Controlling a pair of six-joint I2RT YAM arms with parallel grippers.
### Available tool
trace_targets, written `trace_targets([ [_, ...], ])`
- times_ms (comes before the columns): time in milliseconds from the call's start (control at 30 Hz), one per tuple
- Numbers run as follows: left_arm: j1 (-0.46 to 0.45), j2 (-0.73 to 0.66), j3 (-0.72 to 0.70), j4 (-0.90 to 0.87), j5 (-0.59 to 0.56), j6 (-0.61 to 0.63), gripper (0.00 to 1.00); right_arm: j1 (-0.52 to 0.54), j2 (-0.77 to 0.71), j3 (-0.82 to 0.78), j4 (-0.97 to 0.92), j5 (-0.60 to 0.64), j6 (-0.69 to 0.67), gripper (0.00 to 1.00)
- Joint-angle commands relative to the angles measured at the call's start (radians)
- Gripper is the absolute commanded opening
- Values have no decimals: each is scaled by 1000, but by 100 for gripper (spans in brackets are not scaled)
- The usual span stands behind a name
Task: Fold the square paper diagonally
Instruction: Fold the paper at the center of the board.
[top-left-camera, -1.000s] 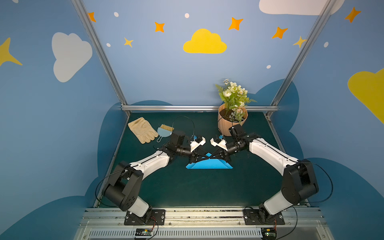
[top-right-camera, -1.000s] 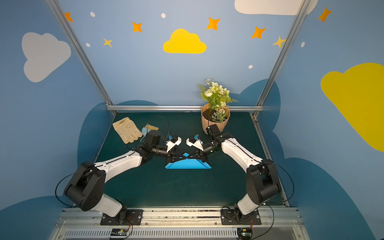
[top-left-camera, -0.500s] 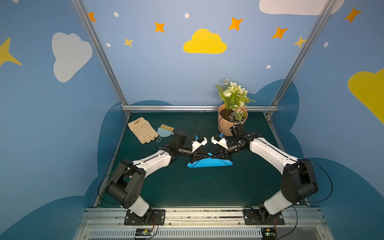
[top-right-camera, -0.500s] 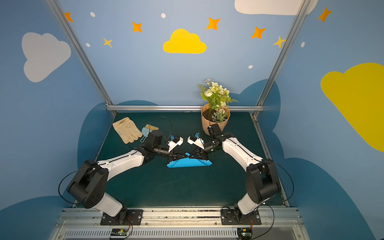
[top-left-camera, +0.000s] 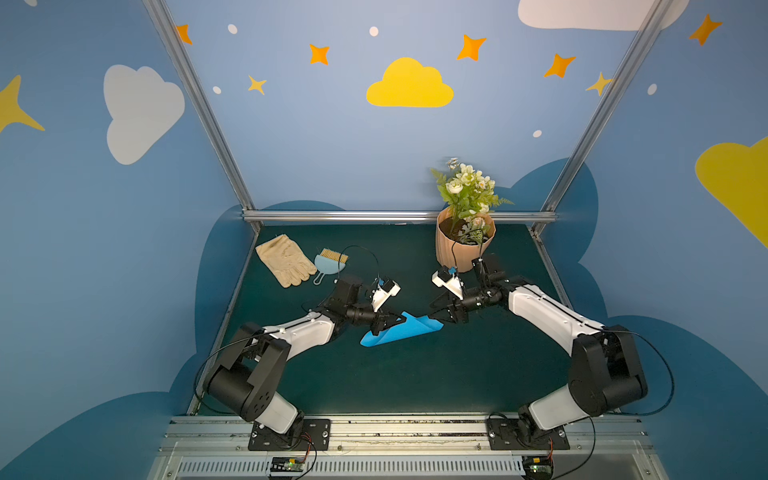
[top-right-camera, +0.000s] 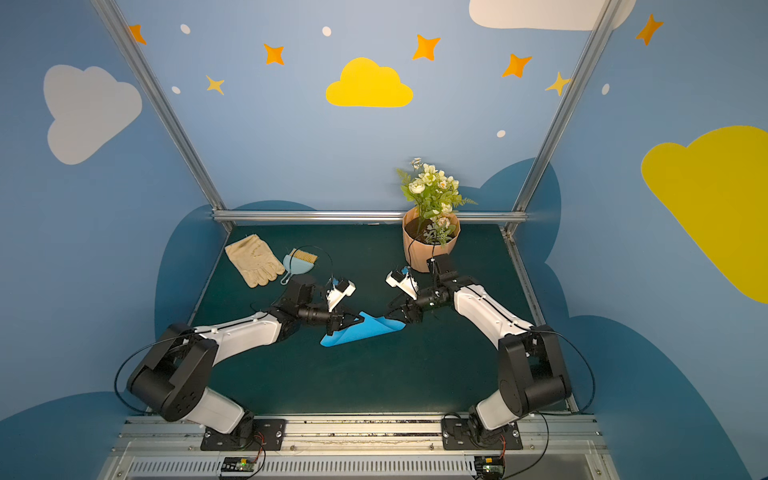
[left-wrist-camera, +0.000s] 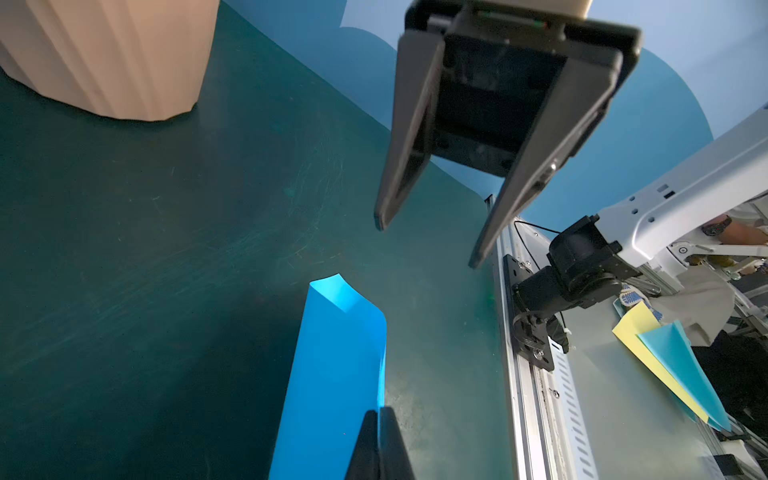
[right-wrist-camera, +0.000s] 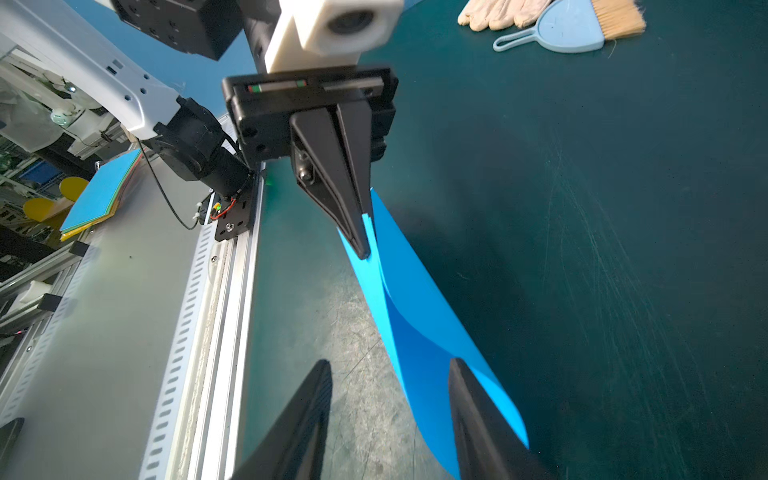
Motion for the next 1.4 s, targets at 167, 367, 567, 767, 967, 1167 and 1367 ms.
trace_targets([
  [167,-20,-51,-17,85,8,31,2,69,89,41,90,-77,-29,53],
  [367,-19,-63,-14,97,9,40,3,98,128,51,63,-78,-52,53],
  [567,-20,-83,-8,118,8,34,2,102,150,63,33,-68,-64,35],
  [767,-17,-78,11,87,3,32,3,92,162,106,-58,-83,-110,0],
  [967,52,-158,-3,-22,14,36,53,69,141,126,-149,-67,-185,0],
  [1167,132,-329,-93,-118,-68,98,58,59,100,125,-191,-78,-220,0],
  [1367,137,-434,-240,37,-103,128,66,52,98,147,-279,-142,-300,0],
])
